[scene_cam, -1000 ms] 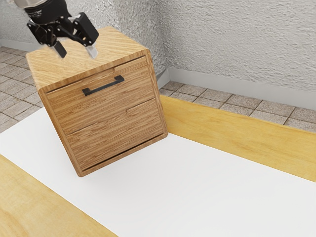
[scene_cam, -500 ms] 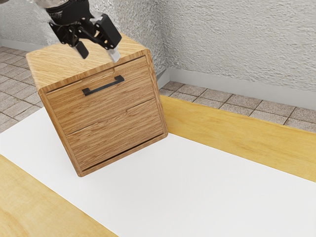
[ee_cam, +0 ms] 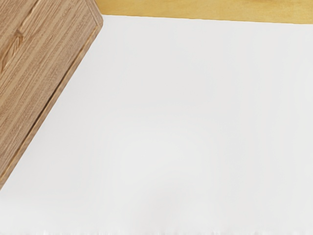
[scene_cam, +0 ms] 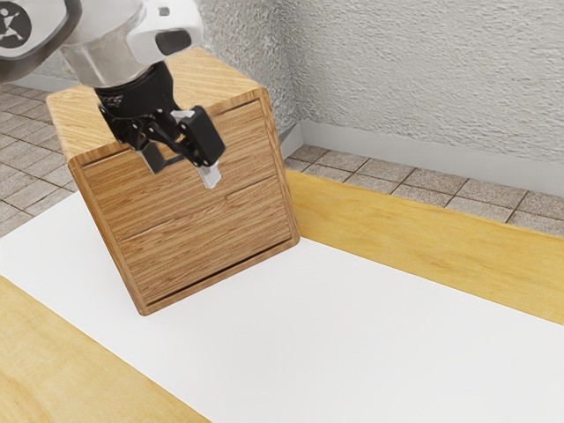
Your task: Pull the drawer handle with one arm to open the drawer
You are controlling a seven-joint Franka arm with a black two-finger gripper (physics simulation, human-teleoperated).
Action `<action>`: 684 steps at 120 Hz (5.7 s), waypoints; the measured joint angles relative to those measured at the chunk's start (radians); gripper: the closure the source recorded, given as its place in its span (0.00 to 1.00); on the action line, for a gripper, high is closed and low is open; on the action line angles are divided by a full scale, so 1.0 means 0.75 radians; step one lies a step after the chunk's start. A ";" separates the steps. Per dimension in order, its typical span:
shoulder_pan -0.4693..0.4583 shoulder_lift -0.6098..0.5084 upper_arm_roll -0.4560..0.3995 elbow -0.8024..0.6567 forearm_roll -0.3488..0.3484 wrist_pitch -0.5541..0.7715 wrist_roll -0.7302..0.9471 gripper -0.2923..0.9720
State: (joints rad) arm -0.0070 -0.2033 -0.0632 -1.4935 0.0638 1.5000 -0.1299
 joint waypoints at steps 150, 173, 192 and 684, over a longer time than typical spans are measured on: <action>0.084 0.185 -0.051 -0.117 0.555 0.279 0.477 0.23; 0.104 0.222 -0.049 -0.115 0.557 0.303 0.513 0.23; 0.102 0.238 -0.049 -0.103 0.581 0.356 0.540 0.23; 0.179 0.260 0.016 -0.161 0.601 0.519 0.620 0.53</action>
State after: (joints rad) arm 0.1272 -0.0084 -0.0509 -1.6141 0.5146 1.8891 0.3353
